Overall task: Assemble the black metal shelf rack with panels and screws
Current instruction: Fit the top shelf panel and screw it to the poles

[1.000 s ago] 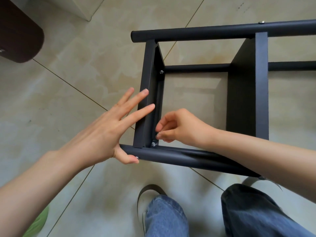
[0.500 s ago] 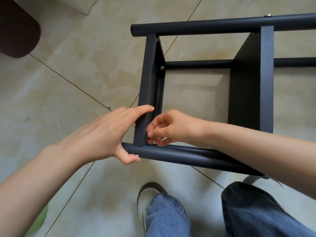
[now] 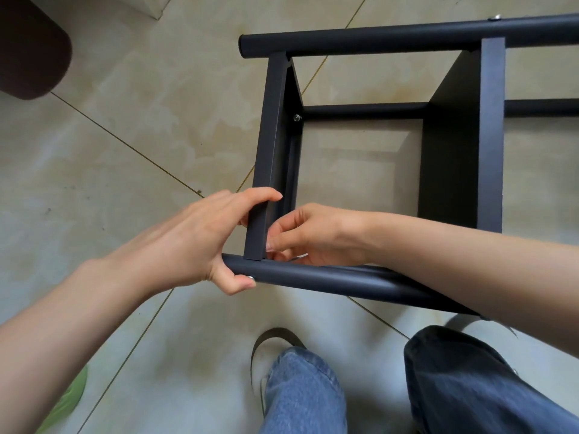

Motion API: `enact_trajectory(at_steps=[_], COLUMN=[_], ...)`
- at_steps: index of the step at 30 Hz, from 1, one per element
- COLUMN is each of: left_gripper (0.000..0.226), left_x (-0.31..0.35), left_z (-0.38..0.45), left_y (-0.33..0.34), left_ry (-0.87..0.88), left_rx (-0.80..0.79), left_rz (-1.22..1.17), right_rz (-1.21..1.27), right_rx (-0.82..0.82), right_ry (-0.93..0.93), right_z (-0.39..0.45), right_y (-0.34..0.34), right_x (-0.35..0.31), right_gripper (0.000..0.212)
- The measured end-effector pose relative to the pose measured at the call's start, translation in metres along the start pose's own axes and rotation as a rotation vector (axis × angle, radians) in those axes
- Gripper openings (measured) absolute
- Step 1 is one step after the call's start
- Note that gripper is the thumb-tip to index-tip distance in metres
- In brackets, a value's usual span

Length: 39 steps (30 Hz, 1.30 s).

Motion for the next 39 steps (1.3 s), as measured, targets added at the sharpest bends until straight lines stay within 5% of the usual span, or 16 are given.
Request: enact_trajectory(at_steps=[9, 20, 39], left_gripper=[0.101, 0.101, 0.101], left_x=[-0.0048, -0.0052, -0.0074], left_z=[0.0001, 0.0008, 0.0013], left_y=[0.0027, 0.0028, 0.0039], left_ry=[-0.042, -0.024, -0.027], left_rx=[0.021, 0.011, 0.022], left_rz=[0.004, -0.007, -0.023], right_rz=[0.156, 0.169, 0.178], right_rx=[-0.054, -0.041, -0.062], right_ry=[0.132, 0.187, 0.24], right_z=[0.0019, 0.0057, 0.0037], right_y=[0.002, 0.0022, 0.0001], right_x=[0.0022, 0.003, -0.0005], right_gripper=[0.014, 0.031, 0.012])
Point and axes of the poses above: each hand's wrist, its own z-axis towards the middle knuckle, its own y-axis out of the palm, x = y × z, the point moved 2 cm from there along z, towards the middle knuckle, and after that the axes turned 11 degrees about -x, right-handed, at the moved point
